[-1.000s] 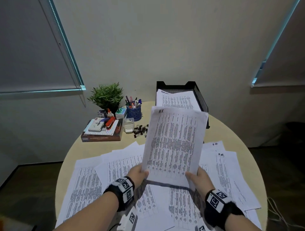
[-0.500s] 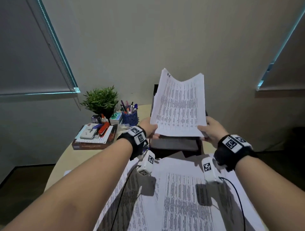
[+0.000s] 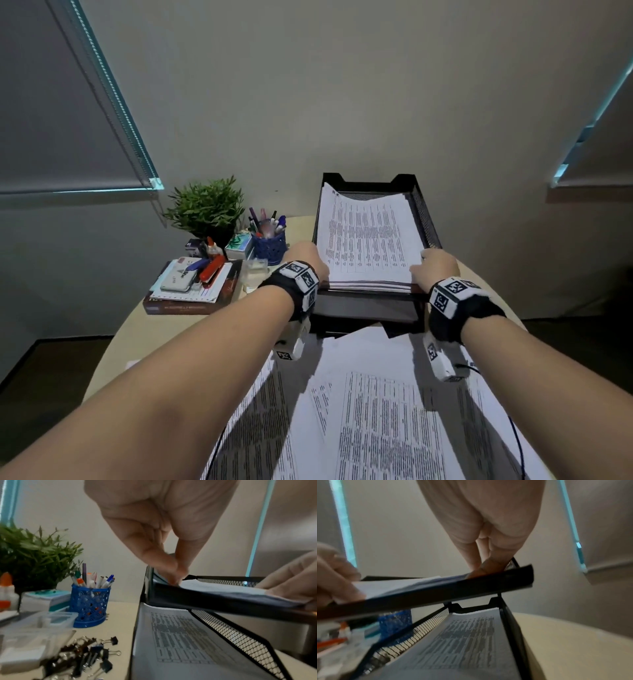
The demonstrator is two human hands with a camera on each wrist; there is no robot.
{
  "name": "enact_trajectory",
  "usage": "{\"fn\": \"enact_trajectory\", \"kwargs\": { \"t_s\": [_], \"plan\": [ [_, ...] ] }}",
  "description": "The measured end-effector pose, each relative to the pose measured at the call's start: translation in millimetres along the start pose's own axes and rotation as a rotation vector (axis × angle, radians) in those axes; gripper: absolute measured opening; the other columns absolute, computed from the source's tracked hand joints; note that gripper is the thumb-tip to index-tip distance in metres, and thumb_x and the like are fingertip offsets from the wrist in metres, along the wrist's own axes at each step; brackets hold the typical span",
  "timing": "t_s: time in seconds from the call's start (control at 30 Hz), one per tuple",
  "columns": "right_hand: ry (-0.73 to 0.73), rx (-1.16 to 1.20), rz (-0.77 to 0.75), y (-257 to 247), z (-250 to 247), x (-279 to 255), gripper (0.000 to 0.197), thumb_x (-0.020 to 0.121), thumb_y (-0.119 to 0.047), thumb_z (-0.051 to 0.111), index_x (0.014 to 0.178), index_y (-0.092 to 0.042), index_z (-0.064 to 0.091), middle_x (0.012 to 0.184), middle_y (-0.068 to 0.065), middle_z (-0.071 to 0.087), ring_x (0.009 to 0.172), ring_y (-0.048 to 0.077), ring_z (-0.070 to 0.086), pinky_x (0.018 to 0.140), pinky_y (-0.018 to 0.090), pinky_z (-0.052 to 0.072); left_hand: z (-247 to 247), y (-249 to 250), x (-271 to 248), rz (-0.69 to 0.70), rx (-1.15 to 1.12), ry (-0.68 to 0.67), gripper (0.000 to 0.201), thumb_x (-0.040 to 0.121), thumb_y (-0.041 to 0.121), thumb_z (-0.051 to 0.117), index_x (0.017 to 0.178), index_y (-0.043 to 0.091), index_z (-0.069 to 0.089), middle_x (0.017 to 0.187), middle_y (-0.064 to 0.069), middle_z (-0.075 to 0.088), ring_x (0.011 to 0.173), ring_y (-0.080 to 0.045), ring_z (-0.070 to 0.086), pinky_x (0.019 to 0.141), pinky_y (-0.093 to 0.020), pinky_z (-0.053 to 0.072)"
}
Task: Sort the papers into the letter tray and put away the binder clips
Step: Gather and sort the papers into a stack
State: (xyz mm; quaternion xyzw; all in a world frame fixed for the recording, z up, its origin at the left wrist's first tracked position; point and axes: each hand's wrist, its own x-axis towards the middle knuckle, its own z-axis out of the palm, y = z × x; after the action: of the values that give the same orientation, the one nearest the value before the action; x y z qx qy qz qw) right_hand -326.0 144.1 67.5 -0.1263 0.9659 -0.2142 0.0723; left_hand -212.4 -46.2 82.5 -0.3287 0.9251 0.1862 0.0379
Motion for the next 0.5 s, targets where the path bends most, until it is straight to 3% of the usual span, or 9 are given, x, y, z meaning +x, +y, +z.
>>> {"fn": "enact_trajectory", "kwargs": {
  "t_s": [0.1, 0.2, 0.27, 0.4, 0.5],
  "plan": [
    [0.058, -0.144, -0.069, -1.5, -5.6, -13.3, 0.023, 0.087, -0.017, 0.052, 0.104, -0.002, 0.057, 0.111, 0.019, 0.06, 0.099, 0.036, 0.058, 0.07, 0.031, 0.039, 0.5, -12.0, -5.7, 0.019, -0.006, 0.025, 0.038, 0.081, 0.045, 0.061, 0.076, 0.009, 0.052, 0.079, -0.009, 0.055, 0.074, -0.028, 0.054, 0.059, -0.027, 0.038],
    [0.108, -0.133, -0.112, 2.7, -11.8, -36.1, 0.037, 0.089, -0.028, 0.052, 0.118, -0.005, 0.053, 0.122, 0.017, 0.05, 0.105, 0.038, 0.055, 0.08, 0.036, 0.044, 4.1, -27.9, -18.8, 0.024, -0.036, 0.041, 0.054, 0.08, 0.06, 0.055, 0.095, 0.008, 0.059, 0.092, -0.012, 0.063, 0.09, -0.03, 0.061, 0.067, -0.03, 0.042],
    [0.108, -0.064, -0.141, 8.4, -10.4, -53.1, 0.039, 0.089, -0.029, 0.053, 0.121, -0.007, 0.053, 0.123, 0.016, 0.051, 0.106, 0.036, 0.055, 0.085, 0.038, 0.045, 11.4, -40.0, -33.4, 0.034, -0.08, 0.033, 0.046, 0.082, 0.056, 0.055, 0.093, 0.012, 0.056, 0.09, -0.01, 0.062, 0.09, -0.028, 0.06, 0.07, -0.03, 0.042],
    [0.044, -0.008, -0.162, 21.4, 2.8, -92.4, 0.032, 0.089, -0.029, 0.055, 0.115, -0.01, 0.058, 0.111, 0.013, 0.061, 0.101, 0.032, 0.057, 0.082, 0.034, 0.045, 31.9, -68.2, -68.0, 0.027, -0.108, -0.056, 0.027, 0.085, 0.041, 0.059, 0.091, 0.017, 0.049, 0.093, -0.006, 0.059, 0.085, -0.022, 0.052, 0.071, -0.028, 0.039],
    [-0.028, 0.038, -0.169, 33.3, 22.0, -122.8, 0.03, 0.09, -0.026, 0.055, 0.116, -0.009, 0.059, 0.107, 0.009, 0.062, 0.094, 0.027, 0.056, 0.076, 0.03, 0.042, 54.5, -91.5, -95.3, 0.006, -0.121, -0.177, 0.028, 0.086, 0.038, 0.059, 0.1, 0.015, 0.051, 0.103, -0.006, 0.059, 0.098, -0.024, 0.055, 0.078, -0.027, 0.039]
  ]
}}
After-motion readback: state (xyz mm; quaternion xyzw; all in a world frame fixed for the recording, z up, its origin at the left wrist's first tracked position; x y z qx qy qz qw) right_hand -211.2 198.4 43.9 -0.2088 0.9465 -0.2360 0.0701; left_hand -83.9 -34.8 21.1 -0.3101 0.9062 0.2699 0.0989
